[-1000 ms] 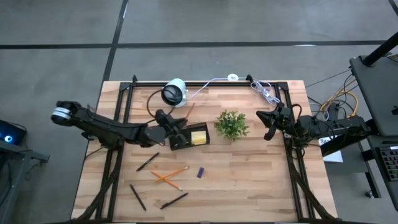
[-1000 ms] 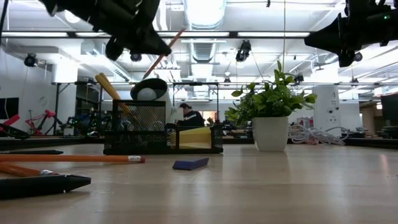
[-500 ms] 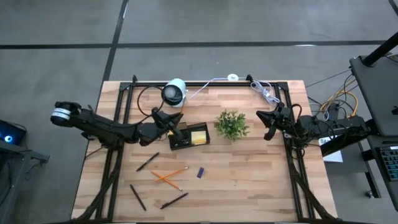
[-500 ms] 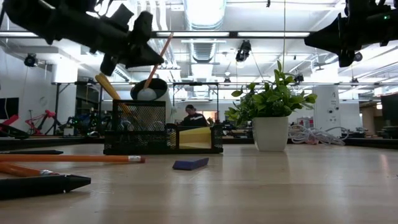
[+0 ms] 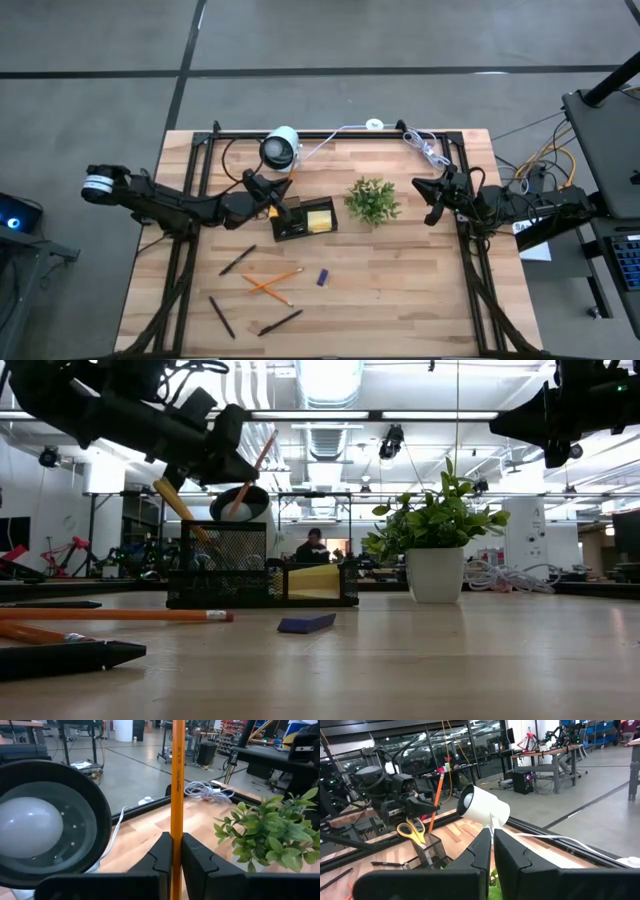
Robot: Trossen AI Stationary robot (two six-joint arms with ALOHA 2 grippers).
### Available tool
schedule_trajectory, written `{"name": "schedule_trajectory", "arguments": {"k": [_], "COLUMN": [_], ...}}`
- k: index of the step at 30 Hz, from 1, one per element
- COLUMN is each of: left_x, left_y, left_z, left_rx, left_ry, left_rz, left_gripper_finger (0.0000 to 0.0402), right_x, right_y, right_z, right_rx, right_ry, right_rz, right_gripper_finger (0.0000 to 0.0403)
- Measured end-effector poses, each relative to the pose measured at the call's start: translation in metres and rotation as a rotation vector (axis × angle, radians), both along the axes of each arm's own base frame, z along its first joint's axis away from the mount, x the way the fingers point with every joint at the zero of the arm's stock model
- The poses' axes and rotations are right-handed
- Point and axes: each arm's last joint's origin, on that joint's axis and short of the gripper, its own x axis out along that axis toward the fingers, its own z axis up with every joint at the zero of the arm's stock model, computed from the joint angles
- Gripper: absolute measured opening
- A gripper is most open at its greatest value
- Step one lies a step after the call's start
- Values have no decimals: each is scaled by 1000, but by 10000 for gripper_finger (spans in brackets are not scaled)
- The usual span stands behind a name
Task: Pick and place office supplies into organizer
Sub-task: Put the right yellow pencil in the black desk organizer
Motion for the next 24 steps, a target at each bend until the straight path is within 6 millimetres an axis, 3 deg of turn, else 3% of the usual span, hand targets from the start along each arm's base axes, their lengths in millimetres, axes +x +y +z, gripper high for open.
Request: {"name": "schedule_trajectory", "arguments": {"k": [14, 24], "left_x": [10, 10], "left_y": [-1, -2], "left_z": [-23, -23], "left_rx": [-3, -4], "left_ry": [103, 115], "left_rz": [-33, -70], "left_gripper_finger": [7, 7], "right_x": [0, 0], "right_y": [0, 0], "right_z": [0, 0], "right_rx": [3, 3], "right_ry": [-3, -3], "right_rz": [0, 0], "right_gripper_finger": [13, 13]}}
